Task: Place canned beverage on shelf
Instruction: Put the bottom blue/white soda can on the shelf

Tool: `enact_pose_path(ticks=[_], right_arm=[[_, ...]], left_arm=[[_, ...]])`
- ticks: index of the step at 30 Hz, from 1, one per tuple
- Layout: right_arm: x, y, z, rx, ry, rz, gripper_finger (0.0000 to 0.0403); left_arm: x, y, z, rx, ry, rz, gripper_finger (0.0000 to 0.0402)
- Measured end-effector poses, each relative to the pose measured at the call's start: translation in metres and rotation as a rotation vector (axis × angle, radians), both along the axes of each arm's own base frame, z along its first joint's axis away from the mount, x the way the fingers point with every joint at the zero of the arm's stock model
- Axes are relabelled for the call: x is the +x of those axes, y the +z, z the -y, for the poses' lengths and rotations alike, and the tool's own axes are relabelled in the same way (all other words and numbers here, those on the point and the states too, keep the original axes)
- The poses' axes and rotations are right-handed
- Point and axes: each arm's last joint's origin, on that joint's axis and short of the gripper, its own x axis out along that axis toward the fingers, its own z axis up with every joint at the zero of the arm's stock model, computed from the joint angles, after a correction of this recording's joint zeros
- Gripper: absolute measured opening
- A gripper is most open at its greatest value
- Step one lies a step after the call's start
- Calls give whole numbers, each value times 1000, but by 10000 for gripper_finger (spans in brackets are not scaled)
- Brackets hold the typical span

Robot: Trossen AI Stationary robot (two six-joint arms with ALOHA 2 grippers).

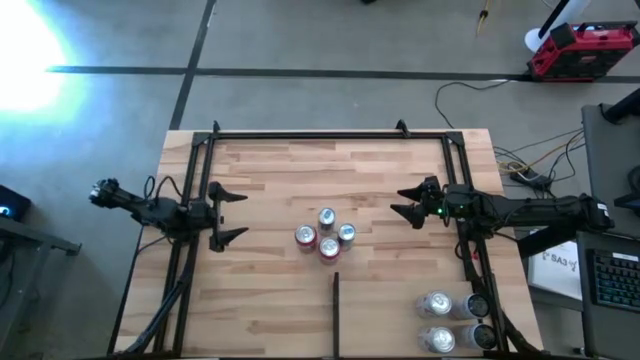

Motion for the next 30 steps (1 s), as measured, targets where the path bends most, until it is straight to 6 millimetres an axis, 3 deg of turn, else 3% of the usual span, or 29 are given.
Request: enact_pose_path(ticks=[30], right_arm=[[-1,-2,0,-24,7,-30,400]], left_arm=[[1,-1,0,5,0,-13,400]])
